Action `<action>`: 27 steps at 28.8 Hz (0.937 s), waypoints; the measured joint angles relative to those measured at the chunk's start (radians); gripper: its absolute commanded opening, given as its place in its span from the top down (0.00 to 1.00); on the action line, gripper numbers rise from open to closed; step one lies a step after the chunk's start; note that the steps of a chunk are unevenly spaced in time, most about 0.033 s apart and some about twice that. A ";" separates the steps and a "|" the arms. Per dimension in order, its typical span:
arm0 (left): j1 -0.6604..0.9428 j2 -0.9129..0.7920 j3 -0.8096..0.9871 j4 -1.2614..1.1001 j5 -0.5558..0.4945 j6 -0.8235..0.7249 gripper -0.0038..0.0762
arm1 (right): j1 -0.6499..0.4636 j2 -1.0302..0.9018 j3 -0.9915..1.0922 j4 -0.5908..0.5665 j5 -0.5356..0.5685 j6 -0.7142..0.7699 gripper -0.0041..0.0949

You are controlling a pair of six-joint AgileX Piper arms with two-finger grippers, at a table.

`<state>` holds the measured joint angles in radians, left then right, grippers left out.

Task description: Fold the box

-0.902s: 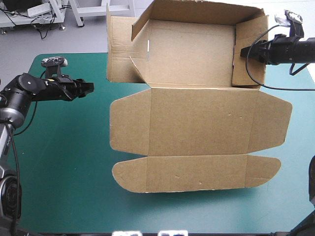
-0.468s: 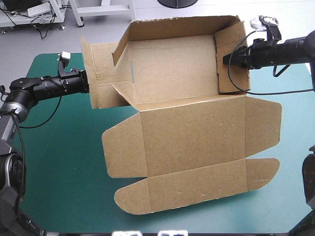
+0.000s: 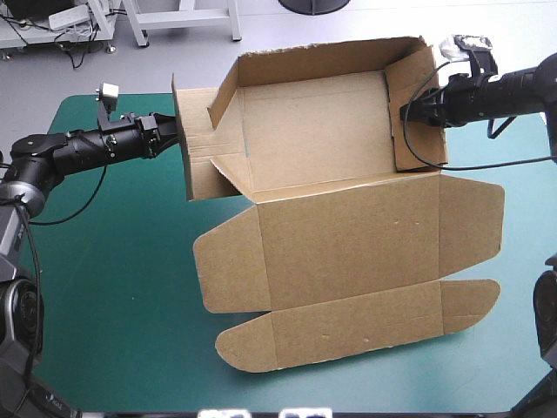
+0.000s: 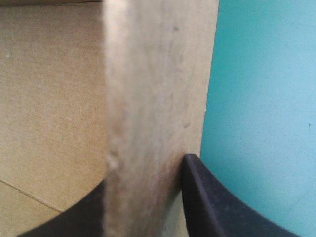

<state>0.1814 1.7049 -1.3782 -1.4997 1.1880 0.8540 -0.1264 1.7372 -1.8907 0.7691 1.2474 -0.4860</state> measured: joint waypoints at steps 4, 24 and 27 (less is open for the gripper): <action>-0.040 -0.017 0.000 0.037 0.001 0.000 0.54 | 0.014 0.018 0.000 -0.001 0.000 -0.001 0.98; -0.151 -0.047 0.000 0.064 0.008 0.000 0.36 | 0.088 0.043 0.000 -0.100 -0.101 0.024 0.98; -0.161 -0.050 0.000 0.065 0.010 0.000 0.35 | 0.129 0.045 0.000 -0.134 -0.134 0.035 0.98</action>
<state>0.0200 1.6547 -1.3782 -1.4346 1.1979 0.8540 0.0026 1.7822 -1.8907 0.6352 1.1137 -0.4510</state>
